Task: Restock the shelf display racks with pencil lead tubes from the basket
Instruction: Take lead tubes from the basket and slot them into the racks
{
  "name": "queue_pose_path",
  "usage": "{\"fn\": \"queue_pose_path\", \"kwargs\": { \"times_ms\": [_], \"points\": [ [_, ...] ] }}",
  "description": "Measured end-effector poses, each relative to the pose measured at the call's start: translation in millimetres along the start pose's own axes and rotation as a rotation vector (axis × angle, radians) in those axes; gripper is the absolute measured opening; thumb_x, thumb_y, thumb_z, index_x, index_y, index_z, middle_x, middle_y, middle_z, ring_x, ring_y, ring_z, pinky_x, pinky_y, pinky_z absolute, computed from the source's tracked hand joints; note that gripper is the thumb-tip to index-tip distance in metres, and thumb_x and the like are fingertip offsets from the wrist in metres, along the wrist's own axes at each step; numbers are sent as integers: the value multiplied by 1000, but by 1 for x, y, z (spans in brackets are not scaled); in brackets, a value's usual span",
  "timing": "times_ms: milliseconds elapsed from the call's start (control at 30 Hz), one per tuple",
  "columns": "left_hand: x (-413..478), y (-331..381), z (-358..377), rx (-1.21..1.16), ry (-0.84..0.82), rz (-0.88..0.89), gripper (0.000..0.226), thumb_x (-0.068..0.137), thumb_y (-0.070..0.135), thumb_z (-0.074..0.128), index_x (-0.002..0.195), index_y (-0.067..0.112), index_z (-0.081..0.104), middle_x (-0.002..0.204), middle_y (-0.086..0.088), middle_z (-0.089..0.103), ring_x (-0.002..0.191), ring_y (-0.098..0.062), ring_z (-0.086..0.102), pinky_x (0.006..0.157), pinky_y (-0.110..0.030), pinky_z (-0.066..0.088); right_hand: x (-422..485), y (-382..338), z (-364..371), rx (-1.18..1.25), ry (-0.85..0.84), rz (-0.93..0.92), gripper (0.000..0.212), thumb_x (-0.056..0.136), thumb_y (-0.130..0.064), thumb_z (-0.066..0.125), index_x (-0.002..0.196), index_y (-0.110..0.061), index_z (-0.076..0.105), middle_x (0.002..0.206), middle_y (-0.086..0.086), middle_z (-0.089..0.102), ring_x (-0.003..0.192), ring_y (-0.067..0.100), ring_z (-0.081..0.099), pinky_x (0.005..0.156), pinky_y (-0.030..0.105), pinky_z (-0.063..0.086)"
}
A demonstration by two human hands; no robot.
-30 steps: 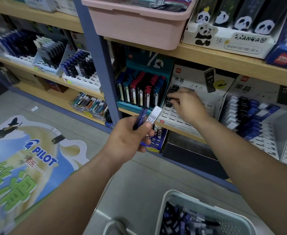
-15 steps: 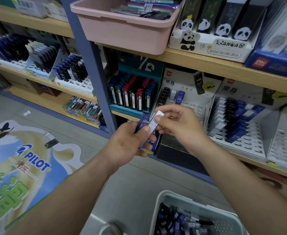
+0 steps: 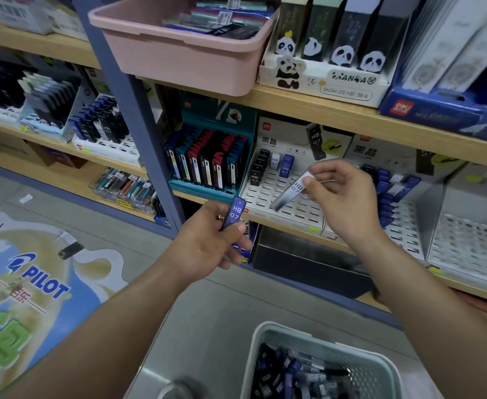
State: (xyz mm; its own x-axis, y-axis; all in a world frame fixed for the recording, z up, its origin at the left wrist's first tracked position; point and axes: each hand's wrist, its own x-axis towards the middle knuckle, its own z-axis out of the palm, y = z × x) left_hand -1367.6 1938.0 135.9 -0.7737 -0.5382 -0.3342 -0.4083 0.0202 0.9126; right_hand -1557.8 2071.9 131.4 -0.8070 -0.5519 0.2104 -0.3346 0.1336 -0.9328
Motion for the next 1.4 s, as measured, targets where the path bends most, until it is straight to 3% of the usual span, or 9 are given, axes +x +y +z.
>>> {"fn": "queue_pose_path", "kwargs": {
  "times_ms": [100, 267, 600, 700, 833, 933, 1067, 1300, 1400],
  "points": [
    [4, 4, 10, 35, -39, 31, 9, 101, 19, 58, 109, 18, 54, 85, -5, 76, 63, -20, 67, 52, -27, 49, -11, -3, -17, -4, 24, -19, 12, 88, -16, 75, 95, -25, 70, 91, -1, 72, 85, 18, 72, 79, 44, 61],
    [9, 19, 42, 83, -104, 108, 7, 98, 13, 62, 104, 15, 63, 83, -4, 72, 59, -10, 59, 51, -21, 49, -41, -7, -73, -70, 49, -60, 15, 88, -15, 74, 93, -27, 69, 88, -5, 71, 82, 13, 70, 75, 24, 57],
    [26, 54, 119, 88, -171, 82, 9, 100, 12, 57, 104, 19, 62, 89, -3, 76, 74, -16, 68, 65, -28, 54, -44, 3, -194, -442, 85, -33, 9, 90, -19, 72, 92, -23, 63, 87, -12, 68, 76, 6, 69, 74, 34, 58],
    [31, 58, 135, 76, -166, 71, 9, 101, 13, 56, 103, 19, 62, 92, -3, 77, 79, -17, 69, 70, -31, 54, -29, 29, -197, -465, 141, -29, 9, 91, -20, 70, 93, -22, 62, 85, -15, 67, 78, 5, 68, 74, 30, 57],
    [35, 57, 146, 77, -123, 78, 5, 101, 15, 57, 105, 15, 59, 91, -3, 78, 76, -15, 68, 69, -29, 54, -3, 57, -184, -469, 147, -70, 12, 90, -16, 71, 91, -22, 61, 84, -7, 67, 81, 9, 69, 68, 11, 50],
    [38, 55, 147, 88, -105, 85, 5, 99, 17, 60, 105, 16, 61, 88, 2, 78, 80, -16, 69, 70, -29, 54, 8, 71, -177, -447, 136, -96, 14, 89, -13, 72, 90, -23, 62, 84, -5, 69, 80, 9, 69, 73, 20, 55],
    [41, 53, 146, 84, -111, 72, 8, 99, 19, 62, 106, 16, 60, 88, 5, 78, 81, -17, 68, 66, -26, 54, 10, 82, -177, -507, 106, -107, 11, 89, -11, 71, 90, -20, 64, 79, -10, 66, 77, 5, 65, 65, 5, 45],
    [41, 53, 144, 104, -113, 103, 9, 99, 24, 61, 106, 20, 59, 89, 9, 78, 71, -11, 67, 65, -29, 48, 16, 83, -174, -523, 78, -164, 9, 90, -13, 72, 99, -14, 72, 90, -6, 69, 82, 7, 66, 79, 11, 50],
    [41, 55, 143, 80, -106, 107, 8, 98, 24, 61, 105, 21, 58, 89, 10, 78, 70, -10, 67, 62, -26, 47, 17, 79, -169, -555, 57, -201, 11, 90, -12, 72, 100, -13, 74, 90, -7, 67, 83, 6, 64, 78, 1, 44]
  ]
}}
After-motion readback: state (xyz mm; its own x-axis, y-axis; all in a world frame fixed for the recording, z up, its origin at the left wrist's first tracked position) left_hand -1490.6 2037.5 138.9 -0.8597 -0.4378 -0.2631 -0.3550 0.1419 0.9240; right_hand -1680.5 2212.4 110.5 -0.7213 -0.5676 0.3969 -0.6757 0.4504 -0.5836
